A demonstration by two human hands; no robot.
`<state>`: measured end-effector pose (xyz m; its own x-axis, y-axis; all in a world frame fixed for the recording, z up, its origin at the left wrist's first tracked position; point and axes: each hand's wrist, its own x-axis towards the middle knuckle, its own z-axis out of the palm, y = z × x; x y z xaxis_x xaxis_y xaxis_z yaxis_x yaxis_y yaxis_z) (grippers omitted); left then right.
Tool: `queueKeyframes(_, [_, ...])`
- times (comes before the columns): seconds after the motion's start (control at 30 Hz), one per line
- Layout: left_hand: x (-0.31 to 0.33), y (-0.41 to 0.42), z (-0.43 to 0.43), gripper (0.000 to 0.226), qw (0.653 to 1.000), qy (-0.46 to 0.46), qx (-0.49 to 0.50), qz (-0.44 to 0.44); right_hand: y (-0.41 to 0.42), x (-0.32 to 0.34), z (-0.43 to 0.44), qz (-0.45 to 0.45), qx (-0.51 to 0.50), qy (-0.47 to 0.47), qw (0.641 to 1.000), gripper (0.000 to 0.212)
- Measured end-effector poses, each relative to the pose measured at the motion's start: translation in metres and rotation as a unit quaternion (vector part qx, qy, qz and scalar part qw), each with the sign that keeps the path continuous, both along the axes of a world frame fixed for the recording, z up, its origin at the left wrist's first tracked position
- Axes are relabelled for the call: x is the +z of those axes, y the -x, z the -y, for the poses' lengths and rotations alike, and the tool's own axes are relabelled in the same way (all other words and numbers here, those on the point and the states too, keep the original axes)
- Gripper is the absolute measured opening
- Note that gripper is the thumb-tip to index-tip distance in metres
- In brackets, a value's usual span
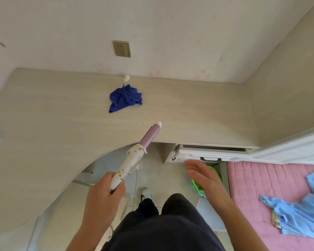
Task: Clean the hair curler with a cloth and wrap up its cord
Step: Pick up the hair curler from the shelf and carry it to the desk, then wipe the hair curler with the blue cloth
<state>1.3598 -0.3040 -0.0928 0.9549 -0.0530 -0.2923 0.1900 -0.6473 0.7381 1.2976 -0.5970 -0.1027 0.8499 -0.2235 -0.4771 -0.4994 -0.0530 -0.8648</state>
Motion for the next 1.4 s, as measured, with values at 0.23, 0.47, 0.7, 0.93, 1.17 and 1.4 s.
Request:
queueKeyframes(0.23, [0.005,-0.096,0.013,0.021,0.999,0.029,-0.034,-0.015,-0.083,-0.007,0.017,-0.018,0.011,0.017,1.000,0.047])
queueKeyframes(0.47, [0.018,-0.195,0.025,0.018,0.999,-0.014,-0.052,0.010,-0.164,-0.017,0.046,-0.019,0.002,0.009,1.000,0.039])
queueKeyframes(0.7, [0.026,-0.269,-0.017,0.019,0.996,-0.071,-0.026,0.042,-0.241,-0.035,0.027,-0.023,0.031,-0.013,0.999,0.033])
queueKeyframes(0.93, [-0.013,-0.337,-0.087,0.021,0.993,-0.110,-0.008,0.042,-0.313,-0.067,-0.029,-0.029,0.073,0.015,0.997,0.038])
queueKeyframes(1.17, [-0.123,-0.400,-0.142,0.022,0.992,-0.117,-0.016,0.039,-0.405,-0.153,-0.108,0.009,0.108,0.049,0.993,0.035])
queueKeyframes(1.4, [-0.242,-0.435,-0.162,0.007,0.992,-0.085,-0.030,0.087,-0.505,-0.253,-0.148,0.165,0.251,0.188,0.935,0.043])
